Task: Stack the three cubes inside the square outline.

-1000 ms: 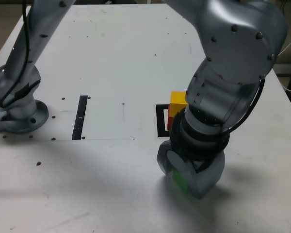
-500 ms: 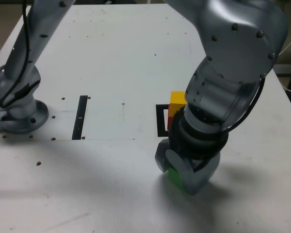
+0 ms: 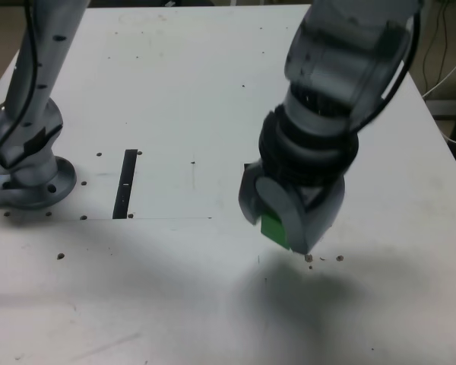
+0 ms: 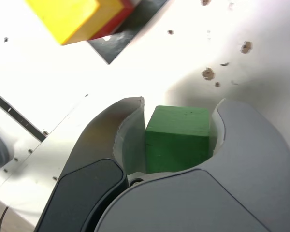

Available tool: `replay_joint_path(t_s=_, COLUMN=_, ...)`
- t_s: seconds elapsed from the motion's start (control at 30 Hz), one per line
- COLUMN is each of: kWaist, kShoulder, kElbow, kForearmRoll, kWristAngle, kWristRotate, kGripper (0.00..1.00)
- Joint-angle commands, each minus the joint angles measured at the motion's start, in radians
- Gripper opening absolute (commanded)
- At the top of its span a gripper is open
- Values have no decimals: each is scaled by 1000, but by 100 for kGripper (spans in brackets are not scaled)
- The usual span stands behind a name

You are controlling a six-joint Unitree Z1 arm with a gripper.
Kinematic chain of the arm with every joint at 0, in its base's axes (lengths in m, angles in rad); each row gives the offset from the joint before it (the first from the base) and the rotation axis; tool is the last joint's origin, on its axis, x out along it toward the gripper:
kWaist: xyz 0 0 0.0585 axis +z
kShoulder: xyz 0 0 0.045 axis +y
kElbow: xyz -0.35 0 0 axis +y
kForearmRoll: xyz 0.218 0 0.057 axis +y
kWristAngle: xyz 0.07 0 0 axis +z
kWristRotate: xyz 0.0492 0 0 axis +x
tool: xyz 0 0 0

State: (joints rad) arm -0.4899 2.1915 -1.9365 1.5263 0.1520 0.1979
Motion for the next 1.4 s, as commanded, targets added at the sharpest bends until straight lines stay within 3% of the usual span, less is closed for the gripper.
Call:
replay_joint_path(t_s=0.0, kWaist=24, kShoulder=-37, kElbow=-7, kForearmRoll=22, kWristAngle=-3, kWristRotate=-6, kGripper=33)
replay_joint_path(t_s=0.8, kWaist=256, kShoulder=-173, kElbow=73, kForearmRoll=70, kWristAngle=-16, kWristRotate=-46, kGripper=33)
replay_joint_path(t_s=1.37, kWaist=319, kShoulder=-163, kElbow=94, kForearmRoll=51, kWristAngle=-38, kWristRotate=-232, kGripper=33)
